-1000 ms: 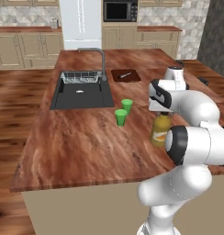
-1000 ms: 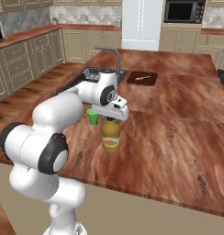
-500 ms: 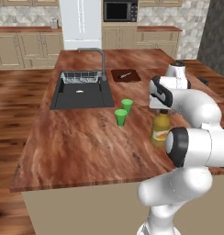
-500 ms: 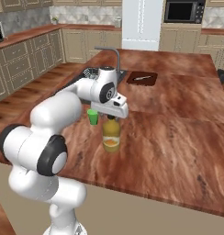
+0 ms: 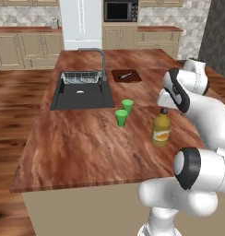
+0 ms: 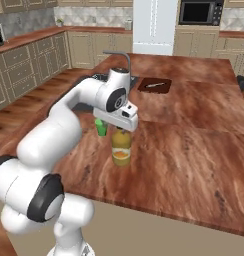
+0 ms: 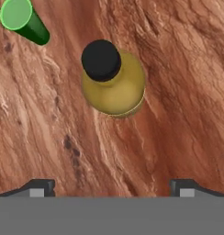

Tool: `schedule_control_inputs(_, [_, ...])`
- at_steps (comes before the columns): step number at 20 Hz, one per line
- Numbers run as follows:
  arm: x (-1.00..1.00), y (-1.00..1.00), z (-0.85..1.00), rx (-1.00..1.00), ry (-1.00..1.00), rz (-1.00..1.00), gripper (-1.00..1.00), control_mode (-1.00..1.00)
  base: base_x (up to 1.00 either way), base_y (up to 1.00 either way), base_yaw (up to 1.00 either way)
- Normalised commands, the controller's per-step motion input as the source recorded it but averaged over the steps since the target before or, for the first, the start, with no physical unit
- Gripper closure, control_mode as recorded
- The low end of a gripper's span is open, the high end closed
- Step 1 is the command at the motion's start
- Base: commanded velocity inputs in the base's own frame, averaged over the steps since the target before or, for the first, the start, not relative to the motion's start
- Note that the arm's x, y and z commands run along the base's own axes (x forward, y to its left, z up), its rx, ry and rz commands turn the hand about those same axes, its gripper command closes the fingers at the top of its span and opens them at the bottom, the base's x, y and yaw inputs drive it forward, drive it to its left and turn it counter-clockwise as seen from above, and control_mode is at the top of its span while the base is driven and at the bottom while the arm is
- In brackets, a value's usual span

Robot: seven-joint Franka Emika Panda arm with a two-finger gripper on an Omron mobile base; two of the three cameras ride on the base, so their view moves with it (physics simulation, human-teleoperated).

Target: Place the drinks on the dining counter in a tight cluster.

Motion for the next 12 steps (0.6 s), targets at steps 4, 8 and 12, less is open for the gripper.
schedule_control_inputs(4, [-0.88,0.31,0.36,0.12,-0.07,-0.01,-1.00,-1.00,0.00,0.00,0.00])
schedule_control_inputs(8, [-0.56,0.37,0.24,0.05,0.00,-0.01,-1.00,-1.00,0.00,0.00,0.00])
schedule_control_inputs(12, [-0.20,0.40,0.07,-0.05,0.08,-0.01,-1.00,-1.00,0.00,0.00,0.00])
